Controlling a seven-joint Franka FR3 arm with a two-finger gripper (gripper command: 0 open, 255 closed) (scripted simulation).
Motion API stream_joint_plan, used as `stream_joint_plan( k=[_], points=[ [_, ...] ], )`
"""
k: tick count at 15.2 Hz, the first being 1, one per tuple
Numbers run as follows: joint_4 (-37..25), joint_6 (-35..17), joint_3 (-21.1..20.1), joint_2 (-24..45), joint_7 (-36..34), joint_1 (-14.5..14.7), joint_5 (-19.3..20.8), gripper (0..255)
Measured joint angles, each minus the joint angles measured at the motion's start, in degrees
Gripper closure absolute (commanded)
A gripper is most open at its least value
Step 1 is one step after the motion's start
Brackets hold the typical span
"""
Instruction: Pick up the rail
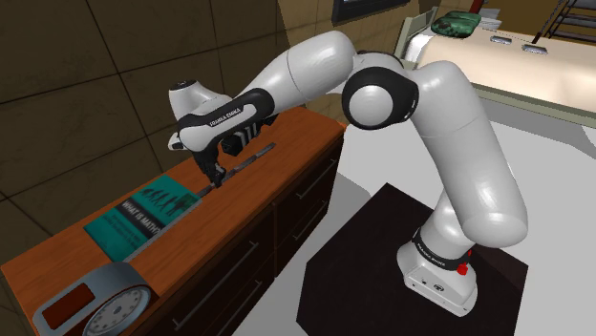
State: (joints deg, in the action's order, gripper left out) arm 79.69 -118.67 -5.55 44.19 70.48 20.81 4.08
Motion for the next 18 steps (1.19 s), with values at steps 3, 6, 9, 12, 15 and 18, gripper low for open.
stream_joint_plan(
  k=[3,6,9,12,15,18],
  points=[
    [-0.04,0.21,-0.01,-0.14,0.02,-0.02,-0.02,255],
    [-0.35,1.55,-0.07,-1.06,0.02,0.00,-0.08,255],
    [-0.99,3.24,-0.16,-2.10,0.06,-0.01,-0.18,255],
    [-1.37,4.76,-0.24,-3.29,0.20,-0.12,-0.31,255],
    [-1.74,6.34,-0.34,-4.50,0.21,-0.12,-0.42,255],
    [-2.56,7.91,-0.40,-5.28,0.24,-0.11,-0.50,255]
  ],
)
